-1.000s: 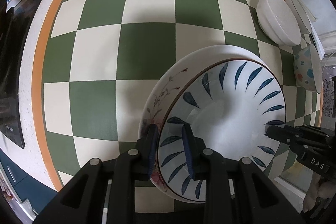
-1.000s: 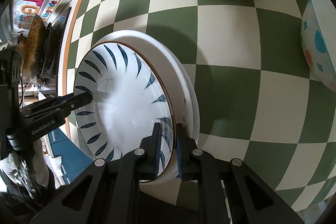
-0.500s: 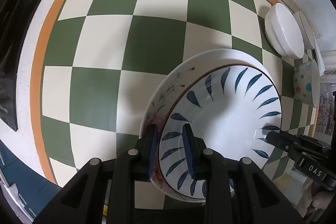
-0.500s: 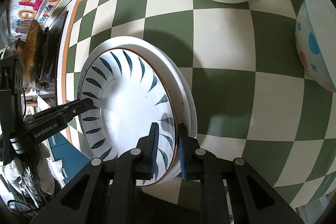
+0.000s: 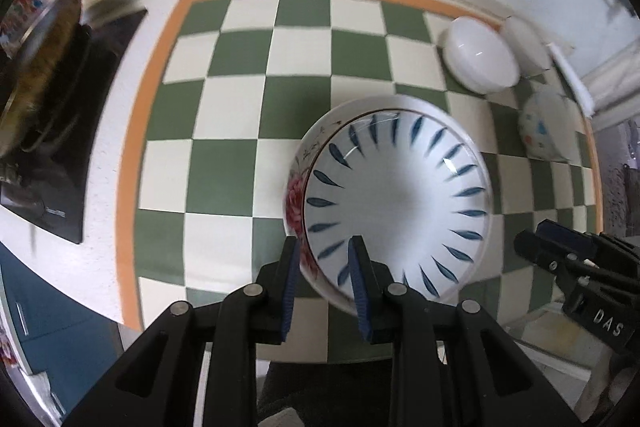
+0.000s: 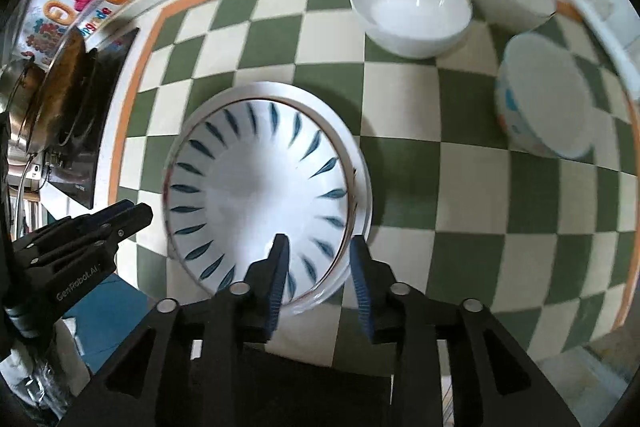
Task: Organize plates and bowls
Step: 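Carry the three-plate stack with both tools and lower it onto the cloth, then open both tools and lift them away from the plate stack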
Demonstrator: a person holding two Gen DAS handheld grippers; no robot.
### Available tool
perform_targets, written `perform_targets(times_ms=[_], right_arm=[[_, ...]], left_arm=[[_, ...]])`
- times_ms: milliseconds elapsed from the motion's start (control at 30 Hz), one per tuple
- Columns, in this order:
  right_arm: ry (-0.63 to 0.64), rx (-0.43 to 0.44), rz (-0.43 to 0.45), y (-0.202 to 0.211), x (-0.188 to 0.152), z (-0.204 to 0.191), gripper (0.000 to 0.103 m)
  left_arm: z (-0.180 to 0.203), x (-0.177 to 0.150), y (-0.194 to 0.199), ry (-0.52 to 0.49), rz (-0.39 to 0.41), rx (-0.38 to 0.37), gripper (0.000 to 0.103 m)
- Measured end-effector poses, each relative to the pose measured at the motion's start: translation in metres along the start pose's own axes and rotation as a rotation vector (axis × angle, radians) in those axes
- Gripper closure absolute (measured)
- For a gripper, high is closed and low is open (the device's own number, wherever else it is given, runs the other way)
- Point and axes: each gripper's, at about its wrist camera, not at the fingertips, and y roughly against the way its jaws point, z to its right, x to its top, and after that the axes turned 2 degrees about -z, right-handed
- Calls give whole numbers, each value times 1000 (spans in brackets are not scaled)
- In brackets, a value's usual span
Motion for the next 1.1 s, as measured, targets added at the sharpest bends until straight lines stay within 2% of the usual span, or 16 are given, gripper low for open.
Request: perform_targets(times_ms=[167, 200, 233, 267, 300, 433, 533, 633, 767, 967, 1100], right_arm=[[0, -22, 92, 38, -35, -20, 32], [-9, -14, 111, 45, -42, -23, 30], [-15, -9, 124, 51, -49, -25, 24], [-18, -11, 132, 57, -56, -29, 20], [-23, -15, 146, 64, -63, -33, 19], [-39, -10, 205, 86, -88, -44, 13], [-27, -55, 250, 102, -105, -55, 11], [-27, -72, 286, 115, -117, -62, 8], [-19, -95, 321, 130, -131, -73, 6], [-27, -62, 350, 139, -139, -75, 5], [-60, 12, 353, 135, -131, -59, 5]], left_arm=[[-3, -21, 41, -33, 70, -10, 65], [-1, -23, 44, -40, 79, -11, 53], [-2, -28, 51, -48, 91, -14, 46], [-3, -32, 59, -52, 104, -18, 30], [-4, -38, 66, -58, 119, -19, 19], [-9, -56, 89, -66, 172, -12, 16], [-14, -67, 99, -59, 199, -15, 7], [-17, -78, 111, -60, 241, -7, 7], [-20, -86, 120, -54, 256, -30, 4], [-20, -85, 124, -41, 255, -43, 4], [-11, -73, 121, -42, 260, -42, 4]])
